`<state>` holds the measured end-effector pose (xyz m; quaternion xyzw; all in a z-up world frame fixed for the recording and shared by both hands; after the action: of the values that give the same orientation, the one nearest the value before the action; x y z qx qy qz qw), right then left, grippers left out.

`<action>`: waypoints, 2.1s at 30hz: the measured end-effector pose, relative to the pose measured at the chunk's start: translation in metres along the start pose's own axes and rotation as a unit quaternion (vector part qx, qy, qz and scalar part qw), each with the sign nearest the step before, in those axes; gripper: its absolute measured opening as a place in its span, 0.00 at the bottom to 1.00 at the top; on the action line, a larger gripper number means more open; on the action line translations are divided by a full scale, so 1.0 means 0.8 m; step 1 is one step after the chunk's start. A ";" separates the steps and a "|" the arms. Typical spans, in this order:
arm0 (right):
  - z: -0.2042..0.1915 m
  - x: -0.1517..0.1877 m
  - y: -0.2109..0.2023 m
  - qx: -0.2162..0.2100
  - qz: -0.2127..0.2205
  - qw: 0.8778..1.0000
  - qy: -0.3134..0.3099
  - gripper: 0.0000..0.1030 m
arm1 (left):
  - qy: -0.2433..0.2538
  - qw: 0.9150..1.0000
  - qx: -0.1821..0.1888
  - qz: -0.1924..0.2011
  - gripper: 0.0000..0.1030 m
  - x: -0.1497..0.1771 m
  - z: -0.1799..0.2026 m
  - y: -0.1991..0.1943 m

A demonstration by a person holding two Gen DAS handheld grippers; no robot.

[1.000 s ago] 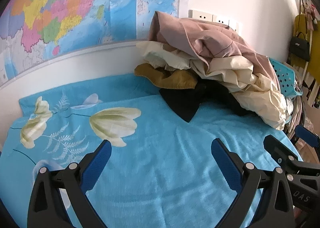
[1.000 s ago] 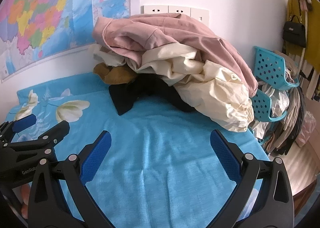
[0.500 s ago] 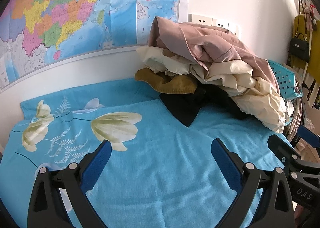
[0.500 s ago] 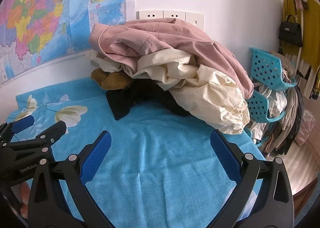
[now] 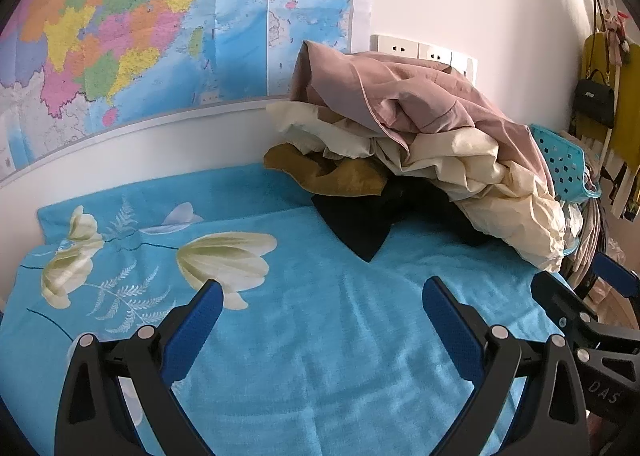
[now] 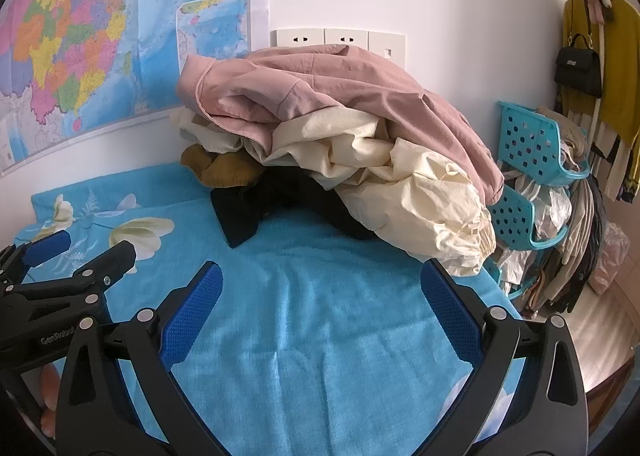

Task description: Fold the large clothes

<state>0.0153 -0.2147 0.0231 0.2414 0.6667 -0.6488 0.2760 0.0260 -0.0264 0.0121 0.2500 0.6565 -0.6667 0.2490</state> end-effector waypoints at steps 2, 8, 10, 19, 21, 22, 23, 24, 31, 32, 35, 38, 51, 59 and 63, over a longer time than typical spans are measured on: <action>0.001 -0.002 0.000 0.000 0.001 1.000 -0.001 0.95 | -0.002 1.000 0.002 0.000 0.94 0.000 0.000 0.000; 0.001 -0.004 -0.001 0.000 0.003 1.000 -0.002 0.95 | -0.003 1.000 0.002 0.001 0.94 -0.002 -0.001 -0.001; 0.001 -0.005 -0.001 0.000 0.004 1.000 -0.002 0.95 | -0.004 1.000 0.002 0.002 0.94 -0.002 -0.001 -0.001; -0.001 -0.007 -0.001 -0.003 0.004 1.000 -0.002 0.95 | -0.003 1.000 0.001 0.004 0.94 -0.003 -0.001 -0.002; -0.001 -0.006 -0.001 -0.003 0.004 1.000 -0.002 0.95 | -0.003 1.000 0.002 0.004 0.94 -0.003 -0.001 -0.002; -0.001 -0.006 -0.001 -0.003 0.003 1.000 -0.002 0.95 | -0.003 1.000 0.002 0.004 0.94 -0.003 -0.001 -0.003; -0.001 -0.007 -0.001 -0.003 0.003 1.000 -0.003 0.95 | -0.003 1.000 0.003 0.003 0.94 -0.003 -0.001 -0.003; -0.001 -0.006 -0.001 -0.003 0.004 1.000 -0.003 0.95 | -0.003 1.000 0.003 0.004 0.94 -0.003 -0.001 -0.003; -0.001 -0.006 -0.002 -0.002 0.005 1.000 -0.002 0.95 | -0.005 1.000 0.002 0.006 0.94 -0.003 -0.001 -0.004; -0.001 -0.007 -0.001 -0.003 0.005 1.000 -0.002 0.95 | -0.005 1.000 0.002 0.006 0.94 -0.004 0.000 -0.004; -0.001 -0.006 -0.001 -0.002 0.004 1.000 -0.003 0.95 | -0.006 1.000 0.001 0.007 0.94 -0.004 0.000 -0.004; 0.000 -0.007 -0.001 -0.003 0.004 1.000 -0.004 0.95 | -0.007 1.000 0.002 0.007 0.94 -0.005 0.000 -0.003; -0.001 -0.012 0.004 -0.004 0.006 1.000 -0.009 0.95 | -0.007 1.000 0.002 0.006 0.94 -0.006 -0.002 -0.001; -0.006 -0.019 0.002 -0.008 0.013 0.999 -0.029 0.95 | -0.007 1.000 0.007 0.003 0.94 -0.016 -0.001 0.005; -0.013 -0.041 0.002 -0.015 0.027 0.998 -0.057 0.95 | -0.014 1.000 0.010 -0.010 0.94 -0.027 -0.010 0.020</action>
<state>0.0397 -0.2032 0.0447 0.2179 0.6527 -0.6437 0.3350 0.0528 -0.0188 0.0142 0.2364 0.6488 -0.6789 0.2496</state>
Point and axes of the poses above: each gripper's, at about its wrist camera, not at the fingertips, and y roughly the way its jaws point, z to its right, x to its underside, the point moved 3 cm from there along y, roughly the way its jaws point, and after that the axes turned 14 degrees about -z, right-handed, at the moved point
